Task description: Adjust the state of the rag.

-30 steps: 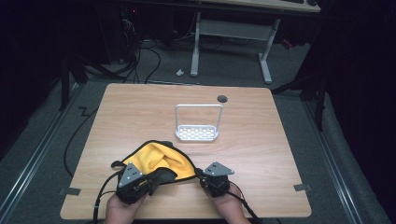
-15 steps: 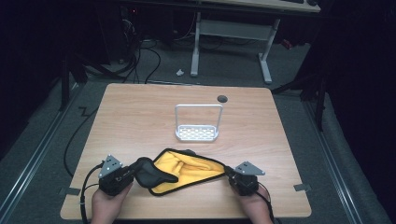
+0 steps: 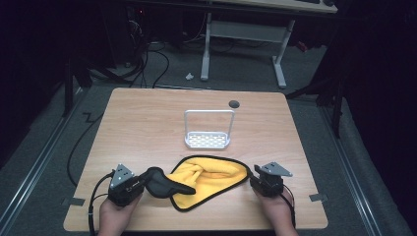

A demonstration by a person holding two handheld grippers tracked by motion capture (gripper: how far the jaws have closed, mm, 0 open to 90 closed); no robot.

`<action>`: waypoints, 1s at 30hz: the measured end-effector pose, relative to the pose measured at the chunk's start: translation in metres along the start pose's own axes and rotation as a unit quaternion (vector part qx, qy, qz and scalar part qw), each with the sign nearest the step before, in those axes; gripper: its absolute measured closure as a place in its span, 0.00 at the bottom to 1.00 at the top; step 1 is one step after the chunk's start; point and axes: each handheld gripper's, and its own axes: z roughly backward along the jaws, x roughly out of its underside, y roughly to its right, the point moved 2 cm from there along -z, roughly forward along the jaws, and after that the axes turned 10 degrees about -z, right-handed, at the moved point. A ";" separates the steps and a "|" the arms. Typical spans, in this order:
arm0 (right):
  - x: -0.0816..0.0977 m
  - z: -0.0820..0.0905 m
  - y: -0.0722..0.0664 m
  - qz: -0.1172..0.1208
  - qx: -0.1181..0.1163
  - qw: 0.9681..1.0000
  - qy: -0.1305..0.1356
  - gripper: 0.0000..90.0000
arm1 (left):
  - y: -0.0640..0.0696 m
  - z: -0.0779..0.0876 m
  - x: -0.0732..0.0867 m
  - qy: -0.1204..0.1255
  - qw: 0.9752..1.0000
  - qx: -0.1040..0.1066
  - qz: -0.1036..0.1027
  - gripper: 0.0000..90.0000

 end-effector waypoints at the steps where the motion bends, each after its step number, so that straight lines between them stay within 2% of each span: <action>1: -0.002 0.007 -0.006 0.005 0.000 1.000 0.014 0.64 | 0.000 -0.001 0.000 -0.001 1.000 0.001 -0.001 0.92; 3: -0.002 0.015 -0.018 0.012 -0.012 1.000 0.025 0.64 | 0.002 -0.002 0.000 -0.003 1.000 0.003 -0.001 0.92; 5: 0.000 0.020 -0.036 0.018 -0.042 0.999 0.024 0.64 | 0.003 -0.003 0.000 -0.003 1.000 0.005 -0.002 0.91; 8: 0.009 0.017 -0.071 0.050 -0.081 0.995 0.001 0.64 | 0.005 -0.003 0.001 -0.001 1.000 0.007 -0.003 0.91; 9: 0.013 0.013 -0.086 0.060 -0.098 0.993 -0.011 0.63 | 0.006 -0.003 0.001 -0.002 1.000 0.007 -0.004 0.91; 10: 0.016 0.010 -0.095 0.066 -0.107 0.992 -0.021 0.62 | 0.006 -0.003 0.000 -0.003 1.000 0.009 -0.006 0.91; 11: 0.021 0.003 -0.109 0.075 -0.120 0.989 -0.041 0.61 | 0.007 -0.003 0.000 -0.002 1.000 0.009 -0.006 0.91; 12: 0.024 -0.001 -0.118 0.083 -0.129 0.987 -0.055 0.60 | 0.007 -0.003 0.000 -0.001 1.000 0.010 -0.006 0.91; 13: 0.028 -0.007 -0.131 0.104 -0.136 0.983 -0.070 0.59 | 0.007 -0.003 0.000 0.000 1.000 0.011 -0.006 0.91; 15: 0.033 -0.014 -0.144 0.126 -0.136 0.979 -0.085 0.60 | 0.007 -0.002 0.000 0.001 1.000 0.011 -0.007 0.91; 16: 0.034 -0.018 -0.147 0.130 -0.137 0.978 -0.085 0.64 | 0.007 -0.002 0.000 0.002 1.000 0.012 -0.007 0.91; 17: 0.033 -0.019 -0.149 0.126 -0.138 0.979 -0.087 0.68 | 0.006 -0.002 0.000 0.002 1.000 0.012 -0.006 0.91; 18: 0.032 -0.019 -0.149 0.126 -0.136 0.979 -0.091 0.80 | 0.006 -0.001 0.000 0.002 1.000 0.012 -0.006 0.91; 20: 0.031 -0.018 -0.146 0.135 -0.134 0.977 -0.093 0.92 | 0.005 -0.001 0.000 0.003 1.000 0.012 -0.004 0.91; 23: 0.032 -0.013 -0.137 0.138 -0.126 0.978 -0.098 0.95 | 0.003 0.000 0.000 0.005 1.000 0.012 -0.001 0.91; 25: 0.034 -0.008 -0.128 0.134 -0.121 0.979 -0.097 0.95 | 0.003 0.000 0.000 0.005 1.000 0.013 -0.001 0.91; 28: 0.036 0.002 -0.108 0.132 -0.100 0.981 -0.099 0.95 | 0.003 0.002 -0.001 0.008 1.000 0.010 -0.002 0.92; 30: 0.037 0.006 -0.093 0.121 -0.090 0.984 -0.098 0.95 | 0.003 0.002 -0.001 0.010 1.000 0.009 -0.001 0.92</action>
